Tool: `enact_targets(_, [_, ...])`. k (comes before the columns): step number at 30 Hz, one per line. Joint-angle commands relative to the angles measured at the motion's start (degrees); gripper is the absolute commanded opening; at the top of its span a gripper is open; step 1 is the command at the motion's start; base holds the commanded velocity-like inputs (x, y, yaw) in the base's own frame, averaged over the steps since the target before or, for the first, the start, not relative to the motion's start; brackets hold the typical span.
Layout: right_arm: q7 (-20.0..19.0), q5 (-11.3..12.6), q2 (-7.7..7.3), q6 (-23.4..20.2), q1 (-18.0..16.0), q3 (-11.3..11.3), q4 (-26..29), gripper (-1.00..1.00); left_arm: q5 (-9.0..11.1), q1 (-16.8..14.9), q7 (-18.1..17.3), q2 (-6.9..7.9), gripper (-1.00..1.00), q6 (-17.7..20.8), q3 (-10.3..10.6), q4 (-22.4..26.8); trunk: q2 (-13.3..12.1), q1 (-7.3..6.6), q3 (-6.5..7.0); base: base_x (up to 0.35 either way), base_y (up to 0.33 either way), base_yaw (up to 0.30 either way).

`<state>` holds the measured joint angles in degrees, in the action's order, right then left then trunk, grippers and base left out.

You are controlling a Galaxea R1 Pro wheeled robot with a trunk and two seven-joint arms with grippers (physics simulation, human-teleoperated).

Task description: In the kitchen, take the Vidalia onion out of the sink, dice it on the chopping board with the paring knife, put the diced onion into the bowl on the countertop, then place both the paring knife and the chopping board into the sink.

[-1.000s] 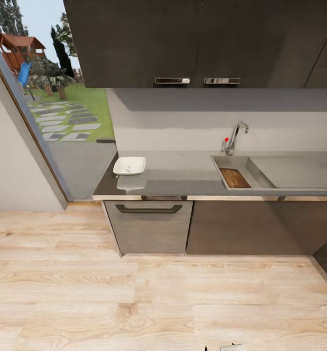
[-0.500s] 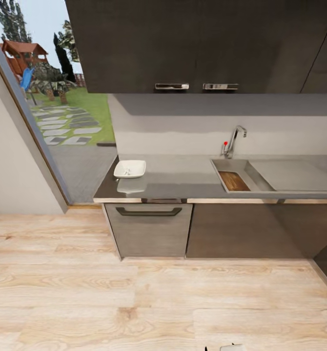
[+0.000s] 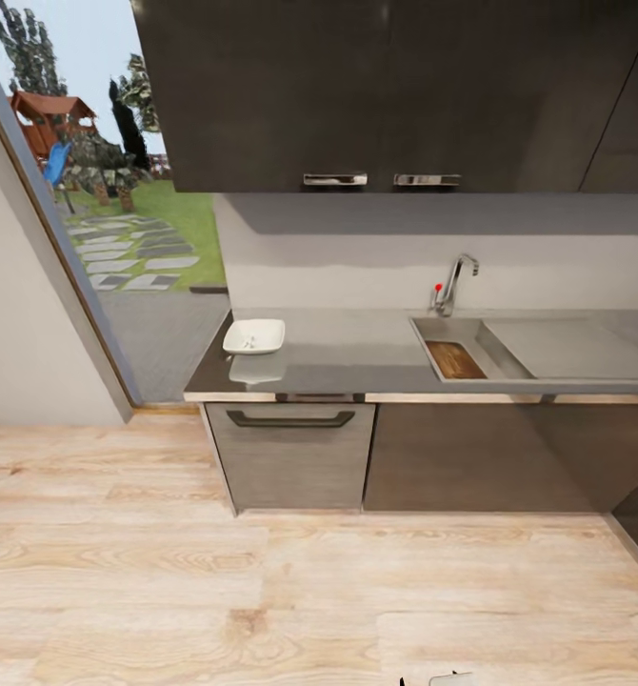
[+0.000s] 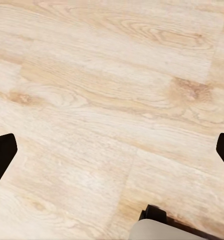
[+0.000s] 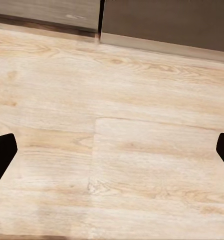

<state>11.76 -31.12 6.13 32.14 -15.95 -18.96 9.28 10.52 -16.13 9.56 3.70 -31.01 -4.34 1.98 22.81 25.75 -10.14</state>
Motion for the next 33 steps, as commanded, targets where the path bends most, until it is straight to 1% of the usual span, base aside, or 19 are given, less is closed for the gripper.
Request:
enact_targets(1, [0.4,-0.6,0.02,0.1,-0.1,-0.3,0.0,1.00,-0.2,0.0,0.0,-0.01,1.00,-0.2,-0.4,0.0,0.1,0.03,-0.02,0.000,0.000,0.000])
enact_targets(33, [0.4,-0.6,0.02,0.1,-0.1,-0.3,0.0,1.00,-0.2,0.0,0.0,-0.01,1.00,-0.2,-0.4,0.0,0.1,0.03,2.83,0.000,0.000,0.000])
